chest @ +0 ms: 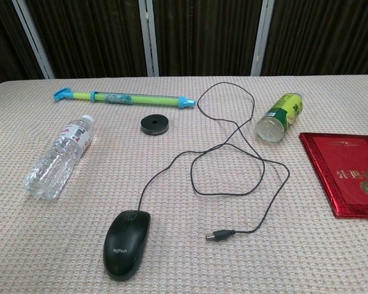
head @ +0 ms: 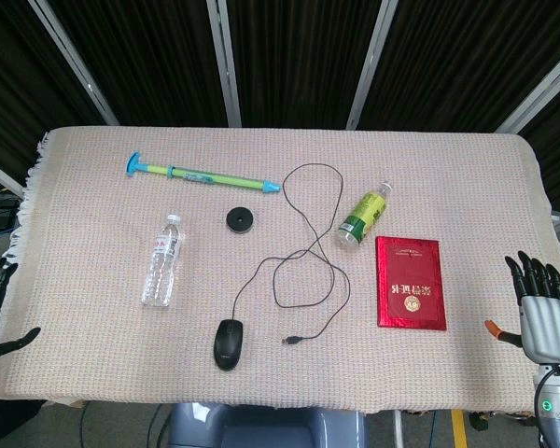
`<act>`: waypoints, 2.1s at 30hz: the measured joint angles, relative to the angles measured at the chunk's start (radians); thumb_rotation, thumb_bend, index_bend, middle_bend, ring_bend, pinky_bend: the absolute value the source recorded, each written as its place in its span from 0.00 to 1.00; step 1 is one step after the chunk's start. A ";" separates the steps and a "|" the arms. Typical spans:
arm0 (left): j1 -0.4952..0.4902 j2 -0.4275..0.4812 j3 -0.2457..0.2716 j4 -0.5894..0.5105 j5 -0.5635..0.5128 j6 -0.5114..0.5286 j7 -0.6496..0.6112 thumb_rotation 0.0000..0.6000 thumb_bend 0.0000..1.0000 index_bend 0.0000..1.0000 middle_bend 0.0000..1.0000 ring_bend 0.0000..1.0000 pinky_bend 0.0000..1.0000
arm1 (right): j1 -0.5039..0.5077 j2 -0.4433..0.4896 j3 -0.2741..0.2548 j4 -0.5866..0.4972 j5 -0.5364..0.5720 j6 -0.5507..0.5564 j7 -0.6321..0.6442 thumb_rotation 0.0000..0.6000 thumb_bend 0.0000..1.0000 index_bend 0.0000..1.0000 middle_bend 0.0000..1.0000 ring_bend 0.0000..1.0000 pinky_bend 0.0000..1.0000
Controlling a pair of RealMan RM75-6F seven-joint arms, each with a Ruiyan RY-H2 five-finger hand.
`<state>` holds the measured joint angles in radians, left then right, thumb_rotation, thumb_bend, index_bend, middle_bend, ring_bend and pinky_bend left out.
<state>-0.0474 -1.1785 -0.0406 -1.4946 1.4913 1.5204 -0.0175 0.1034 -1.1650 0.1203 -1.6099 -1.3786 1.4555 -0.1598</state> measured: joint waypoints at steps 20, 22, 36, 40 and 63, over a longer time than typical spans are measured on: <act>-0.001 -0.002 0.001 -0.001 0.009 0.006 -0.003 1.00 0.09 0.05 0.00 0.00 0.00 | 0.002 0.009 -0.010 -0.003 -0.032 0.000 0.033 1.00 0.00 0.08 0.00 0.00 0.00; 0.000 -0.003 0.000 -0.002 0.010 0.008 -0.001 1.00 0.09 0.05 0.00 0.00 0.00 | 0.002 0.010 -0.012 -0.004 -0.040 0.001 0.039 1.00 0.00 0.08 0.00 0.00 0.00; -0.001 -0.005 0.000 -0.002 0.006 0.004 0.002 1.00 0.09 0.05 0.00 0.00 0.00 | 0.051 0.026 0.016 -0.037 -0.086 -0.027 0.173 1.00 0.00 0.29 0.19 0.03 0.00; -0.001 -0.005 0.000 -0.003 0.000 -0.002 0.002 1.00 0.09 0.05 0.00 0.00 0.00 | 0.114 0.028 0.023 -0.036 -0.151 -0.077 0.219 1.00 0.01 0.33 0.19 0.03 0.00; 0.005 0.015 0.002 -0.021 -0.038 -0.034 -0.025 1.00 0.10 0.07 0.00 0.00 0.00 | 0.416 -0.238 0.078 -0.133 0.054 -0.448 -0.016 1.00 0.08 0.47 0.21 0.01 0.00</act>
<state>-0.0423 -1.1640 -0.0389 -1.5155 1.4532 1.4862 -0.0422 0.5196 -1.4029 0.1981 -1.7433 -1.3245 1.0071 -0.1755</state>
